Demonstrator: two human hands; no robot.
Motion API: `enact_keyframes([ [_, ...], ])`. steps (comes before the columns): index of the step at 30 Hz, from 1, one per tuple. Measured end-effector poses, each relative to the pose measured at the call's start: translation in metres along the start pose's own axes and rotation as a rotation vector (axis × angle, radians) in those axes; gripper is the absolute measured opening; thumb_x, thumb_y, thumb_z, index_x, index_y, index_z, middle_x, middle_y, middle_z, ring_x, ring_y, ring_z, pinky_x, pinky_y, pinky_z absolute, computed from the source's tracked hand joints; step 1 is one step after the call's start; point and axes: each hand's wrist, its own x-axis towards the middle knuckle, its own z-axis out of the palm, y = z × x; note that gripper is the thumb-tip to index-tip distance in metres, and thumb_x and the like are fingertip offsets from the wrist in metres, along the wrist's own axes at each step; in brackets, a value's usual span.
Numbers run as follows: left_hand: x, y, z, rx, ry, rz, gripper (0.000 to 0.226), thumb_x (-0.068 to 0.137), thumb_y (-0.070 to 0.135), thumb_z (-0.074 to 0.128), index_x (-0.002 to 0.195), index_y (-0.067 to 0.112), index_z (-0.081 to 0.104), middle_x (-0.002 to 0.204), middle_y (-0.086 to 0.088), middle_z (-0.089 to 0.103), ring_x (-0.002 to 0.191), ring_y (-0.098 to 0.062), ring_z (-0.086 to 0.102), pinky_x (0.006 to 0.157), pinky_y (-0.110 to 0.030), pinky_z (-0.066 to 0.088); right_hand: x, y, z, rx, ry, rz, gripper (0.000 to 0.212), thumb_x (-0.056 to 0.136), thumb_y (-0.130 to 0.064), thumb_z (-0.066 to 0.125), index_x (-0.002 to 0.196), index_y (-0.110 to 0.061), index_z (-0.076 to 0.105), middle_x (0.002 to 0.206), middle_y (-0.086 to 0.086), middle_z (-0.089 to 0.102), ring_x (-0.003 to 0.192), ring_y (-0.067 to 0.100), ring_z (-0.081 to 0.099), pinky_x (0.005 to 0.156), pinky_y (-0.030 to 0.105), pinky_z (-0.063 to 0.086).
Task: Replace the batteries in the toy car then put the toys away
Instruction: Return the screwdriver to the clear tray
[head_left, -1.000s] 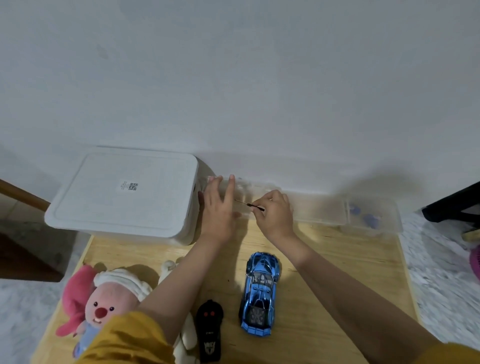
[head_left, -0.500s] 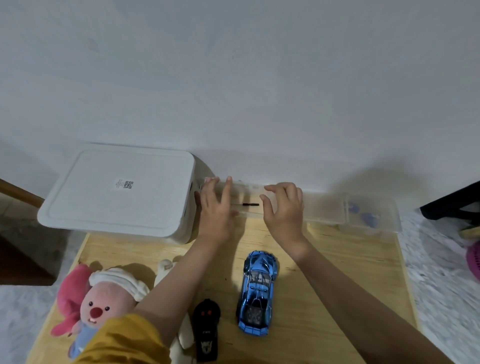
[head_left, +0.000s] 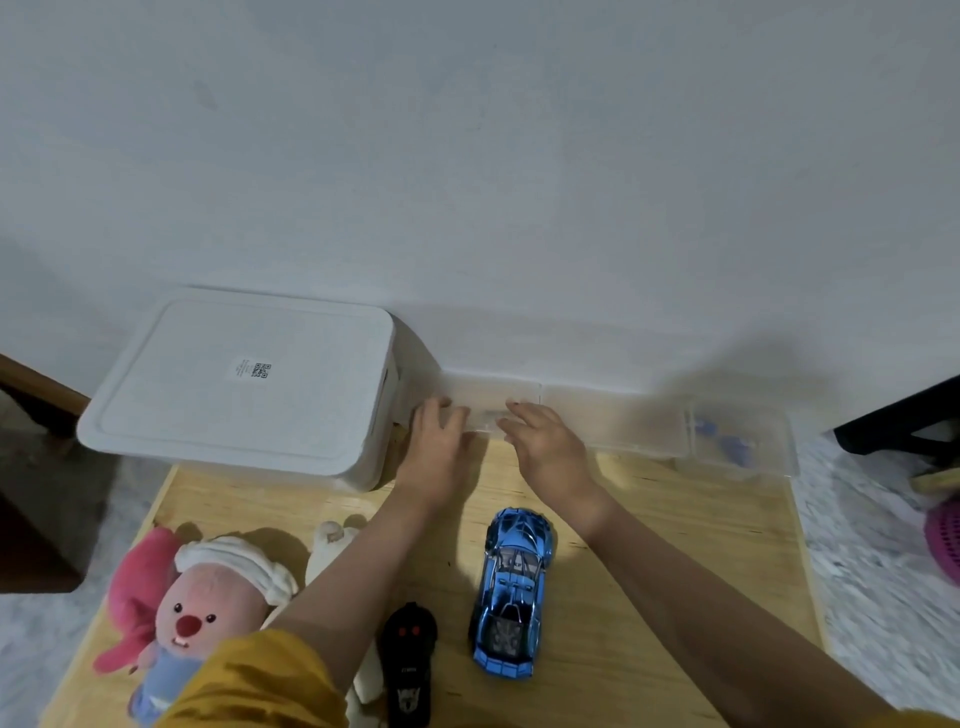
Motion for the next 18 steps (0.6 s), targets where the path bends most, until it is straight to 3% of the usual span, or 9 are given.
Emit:
enact_keyframes([
  [4, -0.003, 0.001, -0.006, -0.049, -0.047, 0.008, 0.039, 0.088, 0.01, 0.051, 0.127, 0.008, 0.047, 0.134, -0.019, 0.034, 0.129, -0.033, 0.029, 0.105, -0.041, 0.036, -0.001, -0.002, 0.007, -0.056, -0.053, 0.037, 0.044, 0.086, 0.01, 0.054, 0.123, -0.011, 0.062, 0.14, 0.007, 0.051, 0.132, 0.028, 0.043, 0.101, 0.036, 0.042],
  [7, -0.004, 0.006, -0.014, -0.048, -0.093, -0.015, 0.041, 0.089, 0.017, 0.052, 0.129, 0.009, 0.045, 0.136, -0.016, 0.033, 0.132, -0.031, 0.029, 0.108, -0.041, 0.033, 0.004, -0.006, 0.0, -0.082, -0.129, 0.067, 0.039, 0.095, -0.003, 0.048, 0.13, -0.017, 0.056, 0.148, 0.0, 0.041, 0.138, 0.021, 0.034, 0.106, 0.034, 0.036],
  [11, -0.014, 0.019, -0.036, -0.079, -0.162, -0.018, 0.055, 0.091, 0.018, 0.054, 0.142, 0.011, 0.034, 0.152, -0.014, 0.022, 0.135, -0.032, 0.034, 0.108, -0.041, 0.037, -0.002, -0.019, -0.02, 0.023, -0.144, 0.107, 0.041, 0.095, -0.012, 0.05, 0.136, -0.018, 0.049, 0.149, 0.001, 0.039, 0.136, 0.021, 0.037, 0.108, 0.034, 0.034],
  [15, -0.041, 0.032, -0.074, -0.283, 0.128, 0.127, 0.046, 0.09, 0.01, 0.057, 0.134, 0.004, 0.047, 0.142, -0.016, 0.039, 0.131, -0.024, 0.042, 0.107, -0.029, 0.035, -0.017, -0.055, -0.036, 0.213, 0.061, 0.089, 0.04, 0.092, -0.008, 0.052, 0.132, -0.011, 0.053, 0.136, 0.007, 0.053, 0.127, 0.021, 0.048, 0.105, 0.023, 0.031],
  [18, -0.059, 0.018, -0.109, -0.303, 0.333, 0.137, 0.04, 0.088, 0.009, 0.059, 0.128, 0.003, 0.052, 0.135, -0.015, 0.043, 0.127, -0.017, 0.041, 0.105, -0.019, 0.031, -0.019, -0.094, -0.043, 0.34, 0.136, 0.088, 0.039, 0.091, -0.014, 0.057, 0.13, -0.01, 0.054, 0.128, 0.005, 0.058, 0.12, 0.017, 0.052, 0.1, 0.019, 0.034],
])
